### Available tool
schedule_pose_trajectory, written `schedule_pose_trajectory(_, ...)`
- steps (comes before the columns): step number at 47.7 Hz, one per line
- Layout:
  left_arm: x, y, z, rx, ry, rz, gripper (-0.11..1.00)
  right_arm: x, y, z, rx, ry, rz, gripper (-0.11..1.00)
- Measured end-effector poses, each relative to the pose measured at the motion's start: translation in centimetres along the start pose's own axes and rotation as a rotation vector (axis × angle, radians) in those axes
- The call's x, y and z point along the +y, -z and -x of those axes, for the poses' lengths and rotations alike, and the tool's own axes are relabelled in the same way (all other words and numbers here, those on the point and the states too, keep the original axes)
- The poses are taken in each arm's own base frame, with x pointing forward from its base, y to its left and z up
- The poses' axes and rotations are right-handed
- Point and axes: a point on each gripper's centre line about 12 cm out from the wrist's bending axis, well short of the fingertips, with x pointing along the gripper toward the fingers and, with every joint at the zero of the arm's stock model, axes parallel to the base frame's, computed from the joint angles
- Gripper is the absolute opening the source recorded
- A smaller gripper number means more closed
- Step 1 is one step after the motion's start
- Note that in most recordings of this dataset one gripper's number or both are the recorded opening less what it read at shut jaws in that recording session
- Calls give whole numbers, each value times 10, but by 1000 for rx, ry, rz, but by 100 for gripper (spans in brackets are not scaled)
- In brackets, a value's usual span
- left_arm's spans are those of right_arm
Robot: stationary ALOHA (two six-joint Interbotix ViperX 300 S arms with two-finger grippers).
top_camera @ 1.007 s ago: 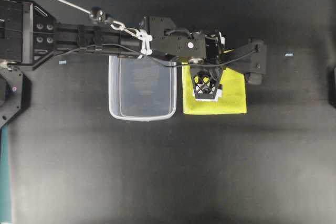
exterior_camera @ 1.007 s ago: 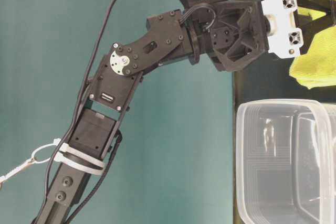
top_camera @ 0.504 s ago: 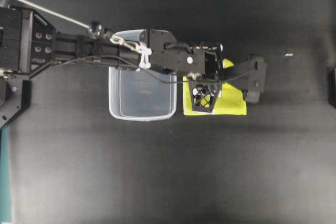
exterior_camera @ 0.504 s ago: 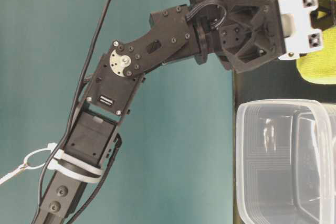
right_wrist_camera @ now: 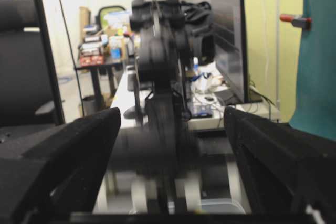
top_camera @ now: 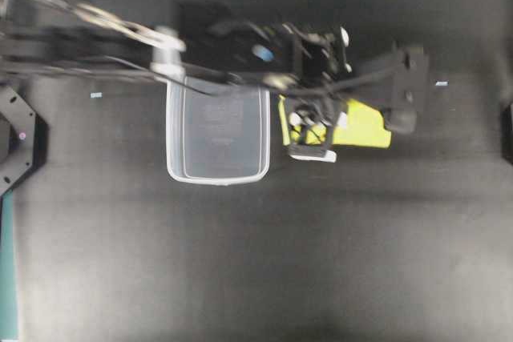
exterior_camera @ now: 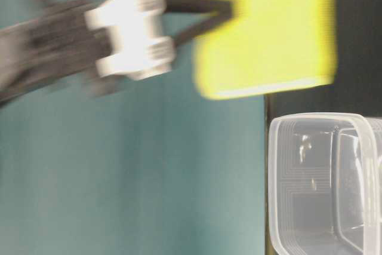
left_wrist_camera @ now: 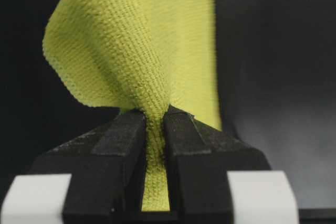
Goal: Place the yellow towel into the container with the left arm.
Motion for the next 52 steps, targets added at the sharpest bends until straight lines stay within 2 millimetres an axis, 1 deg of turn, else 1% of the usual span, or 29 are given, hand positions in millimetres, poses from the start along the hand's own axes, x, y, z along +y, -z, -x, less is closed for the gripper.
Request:
schedule_pose_trajectory(4,0,7,39,0,0,3,7,0,0,0,0,0,0,76)
schedule_pose_trajectory(7,0,18,60,17,0,6,7,0,0,0,2,0,0,76)
schedule_pose_trajectory(10,2,34,71,42,0,15,7,0,0,0,0,0,2,76)
schedule_pose_trajectory(14,6,57,77,78,-2,32,7,0,0,0,2,0,3,76)
schedule_pose_trajectory(16,9,68,77,95,-5,40,7,0,0,0,2,0,3,76)
schedule_pose_trajectory(20,10,93,72,118,-6,57,7,0,0,0,2,0,3,76)
schedule_pose_trajectory(25,7,113,63,95,-9,48,7,0,0,0,2,0,2,76)
schedule_pose_trajectory(30,4,128,46,53,-16,44,7,0,0,0,2,0,0,76)
schedule_pose_trajectory(37,3,142,24,29,-21,47,7,0,0,0,2,0,3,76)
schedule_pose_trajectory(43,1,149,3,54,-13,46,7,0,0,0,0,0,2,76)
schedule_pose_trajectory(48,-1,155,-8,89,-6,41,7,0,1,0,2,0,0,76)
schedule_pose_trajectory(52,-1,158,-12,101,-5,39,7,0,1,0,2,0,-2,76)
